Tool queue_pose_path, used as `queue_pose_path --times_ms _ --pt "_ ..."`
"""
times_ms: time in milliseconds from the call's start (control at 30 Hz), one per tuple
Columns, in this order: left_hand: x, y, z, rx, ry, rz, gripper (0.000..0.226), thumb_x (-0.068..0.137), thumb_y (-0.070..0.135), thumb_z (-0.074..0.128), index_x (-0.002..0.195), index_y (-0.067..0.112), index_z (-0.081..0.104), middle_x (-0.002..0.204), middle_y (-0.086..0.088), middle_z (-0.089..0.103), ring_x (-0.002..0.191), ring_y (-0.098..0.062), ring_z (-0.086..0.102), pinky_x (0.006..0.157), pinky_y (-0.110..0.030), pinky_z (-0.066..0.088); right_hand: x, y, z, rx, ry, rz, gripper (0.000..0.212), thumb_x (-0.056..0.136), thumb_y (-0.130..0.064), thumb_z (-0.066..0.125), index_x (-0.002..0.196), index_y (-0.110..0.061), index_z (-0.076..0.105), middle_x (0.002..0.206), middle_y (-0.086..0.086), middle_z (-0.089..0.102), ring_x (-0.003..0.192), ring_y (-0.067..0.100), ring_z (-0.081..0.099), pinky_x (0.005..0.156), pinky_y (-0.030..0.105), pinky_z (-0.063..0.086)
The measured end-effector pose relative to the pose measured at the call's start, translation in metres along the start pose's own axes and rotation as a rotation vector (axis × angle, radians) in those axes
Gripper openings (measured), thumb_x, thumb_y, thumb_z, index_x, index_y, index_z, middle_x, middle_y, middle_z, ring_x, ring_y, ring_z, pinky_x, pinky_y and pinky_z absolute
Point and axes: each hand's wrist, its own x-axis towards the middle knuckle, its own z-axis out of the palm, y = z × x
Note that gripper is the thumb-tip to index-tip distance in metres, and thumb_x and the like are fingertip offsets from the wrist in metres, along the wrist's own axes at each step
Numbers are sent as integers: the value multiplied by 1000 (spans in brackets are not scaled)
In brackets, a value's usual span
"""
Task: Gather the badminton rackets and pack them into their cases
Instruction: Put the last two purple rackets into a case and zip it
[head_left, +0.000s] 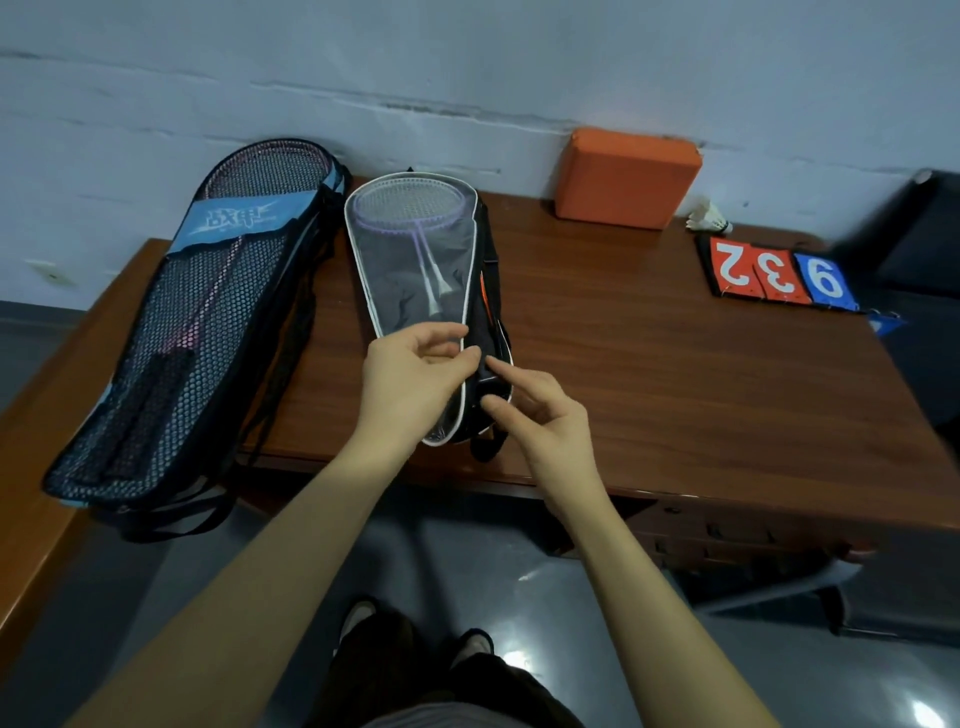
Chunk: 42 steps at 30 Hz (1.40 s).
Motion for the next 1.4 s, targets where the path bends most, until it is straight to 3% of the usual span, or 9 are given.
queue_pose_path --times_ms 100,333,467,600,767,933,1067,1200,1400 --pt "1 -1 2 -28 -4 -20 23 75 16 74 97 21 69 90 -1 70 85 -8 67 84 -28 53 2 0 -7 177 -24 102 22 87 -13 63 108 -12 70 102 9 67 94 18 63 83 31 50" --pt "-7 -22 14 -76 -50 15 18 81 13 68 95 25 66 88 1 70 83 -7 67 77 -20 51 3 2 -14 148 66 146 29 77 9 66 99 -8 56 77 3 63 68 7 63 61 20 50" --pt "-4 -54 19 247 -97 174 20 89 17 57 103 28 66 105 2 66 94 -5 60 86 -23 48 -6 14 -17 113 68 200 22 82 6 62 100 -6 60 83 10 62 72 17 58 67 26 51" --pt "5 -82 24 506 -266 318 34 88 35 53 119 25 60 134 5 51 125 -12 39 105 -30 27 -7 24 -27 115 103 283 24 83 -7 67 105 -10 57 82 11 60 72 22 57 62 32 51" --pt "13 -103 33 898 -506 399 63 81 60 18 136 37 40 150 11 28 140 -15 15 107 -34 11 -2 58 -41 -255 193 290 26 74 -17 74 91 -20 55 74 1 61 67 12 58 67 36 50" --pt "28 -117 47 1113 -599 402 50 93 51 35 139 32 35 154 6 20 142 -15 7 110 -39 8 -4 86 -67 -622 120 257 23 84 -18 58 107 -22 59 90 -2 65 85 20 61 70 35 49" --pt "34 -132 60 1102 -621 351 53 88 51 32 134 28 45 150 3 31 139 -17 23 107 -37 16 -6 97 -89 -749 166 346 23 86 -15 54 106 -23 60 96 -2 67 89 21 60 63 31 43" --pt "40 -140 69 1029 -597 412 50 81 47 40 111 16 65 118 -7 63 109 -27 59 90 -42 41 7 101 -94 -842 175 380 18 87 -21 54 105 -20 59 96 -2 62 87 22 59 61 28 38" --pt "93 -126 68 985 -563 501 45 82 42 44 107 12 66 105 -7 64 99 -27 61 83 -39 44 63 104 -75 -881 232 316 32 87 -27 57 117 -15 58 113 5 55 99 27 57 80 40 49"
